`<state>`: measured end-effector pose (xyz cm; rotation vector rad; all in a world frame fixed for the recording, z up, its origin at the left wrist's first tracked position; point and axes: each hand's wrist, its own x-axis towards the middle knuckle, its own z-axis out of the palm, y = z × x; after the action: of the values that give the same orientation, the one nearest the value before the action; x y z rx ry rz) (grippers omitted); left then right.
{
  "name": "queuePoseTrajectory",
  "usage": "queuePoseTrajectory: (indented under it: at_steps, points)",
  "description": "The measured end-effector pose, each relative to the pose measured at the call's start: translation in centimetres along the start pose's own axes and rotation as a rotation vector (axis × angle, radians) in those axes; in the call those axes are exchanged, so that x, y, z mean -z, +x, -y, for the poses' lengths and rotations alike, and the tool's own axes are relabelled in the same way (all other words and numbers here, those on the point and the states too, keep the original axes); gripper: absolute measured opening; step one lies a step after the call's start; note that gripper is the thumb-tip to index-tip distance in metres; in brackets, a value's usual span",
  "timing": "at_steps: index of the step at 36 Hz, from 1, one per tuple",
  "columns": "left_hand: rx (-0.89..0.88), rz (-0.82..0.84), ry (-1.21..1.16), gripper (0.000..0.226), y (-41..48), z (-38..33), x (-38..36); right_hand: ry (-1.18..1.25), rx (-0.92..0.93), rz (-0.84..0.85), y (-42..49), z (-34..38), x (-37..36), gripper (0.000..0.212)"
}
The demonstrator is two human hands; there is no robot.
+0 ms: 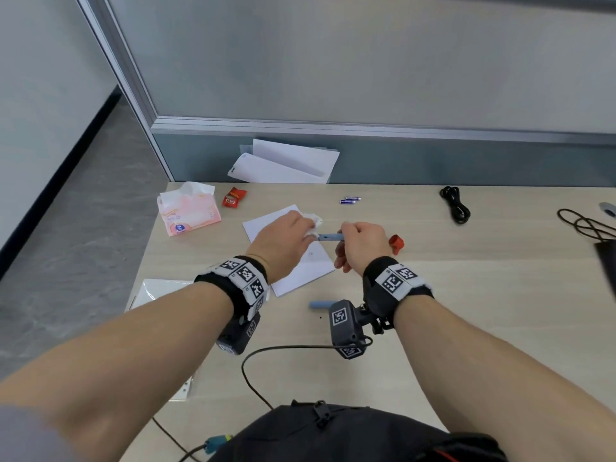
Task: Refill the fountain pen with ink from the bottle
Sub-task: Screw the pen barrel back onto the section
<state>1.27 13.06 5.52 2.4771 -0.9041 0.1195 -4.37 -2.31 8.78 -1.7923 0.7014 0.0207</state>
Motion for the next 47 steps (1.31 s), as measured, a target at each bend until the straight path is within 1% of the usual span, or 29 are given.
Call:
queuePoseTrajectory:
  at_steps: [2,9,12,15,20,22,24,26,30,32,36,38,41,45,47]
  points:
    - [-0.099,0.051,0.068,0.029,0.1,-0.4,-0.5,0.009,0.008,0.003,-0.2,-0.2,0.3,0.031]
    - [-0.212,0.087,0.159,0.023,-0.3,0.5,-1.4,0.019,-0.006,-0.001,-0.5,-1.5,0.7,0.031]
    - [-0.165,0.133,0.172,0.026,-0.6,1.0,-2.2,0.050,-0.032,-0.023,-0.5,-2.5,1.4,0.030]
    - [-0.009,0.172,0.153,0.029,-1.3,2.0,-2.8,0.056,-0.046,-0.060,-0.5,-3.1,1.9,0.030]
    - [0.250,0.121,0.002,0.032,-1.7,2.5,-4.1,0.043,-0.079,-0.104,-0.4,-4.4,2.9,0.031]
    - [0.294,0.112,-0.064,0.032,-1.4,1.9,-4.8,0.020,-0.091,-0.116,-0.4,-5.2,3.5,0.030]
    - [0.313,0.110,-0.114,0.033,-1.0,1.2,-5.1,0.007,-0.095,-0.126,-0.4,-5.9,4.0,0.029]
    - [0.295,0.114,-0.146,0.033,-0.4,0.4,-5.4,0.011,-0.098,-0.132,-0.2,-6.3,4.4,0.027]
    - [0.161,0.195,-0.188,0.027,0.2,-1.7,-6.2,0.024,-0.125,-0.149,0.2,-7.1,4.9,0.026]
    - [0.128,0.239,-0.200,0.021,0.0,-2.4,-6.8,0.043,-0.145,-0.148,0.4,-7.3,4.8,0.027]
    - [0.142,0.266,-0.169,0.016,-0.7,-2.2,-7.2,0.068,-0.153,-0.110,0.6,-7.0,3.9,0.031]
    - [0.195,0.265,-0.151,0.015,-0.8,-1.2,-7.0,0.080,-0.147,-0.090,0.8,-6.8,3.4,0.031]
    - [0.329,0.236,-0.135,0.016,-1.2,0.6,-6.3,0.099,-0.138,-0.075,1.1,-6.5,2.8,0.030]
    - [0.576,0.086,-0.258,0.021,-1.7,2.9,-5.3,0.106,-0.111,-0.004,1.1,-6.1,2.3,0.021]
    - [0.650,0.053,-0.311,0.027,-1.6,3.4,-5.0,0.116,-0.119,0.036,1.1,-6.1,2.2,0.018]
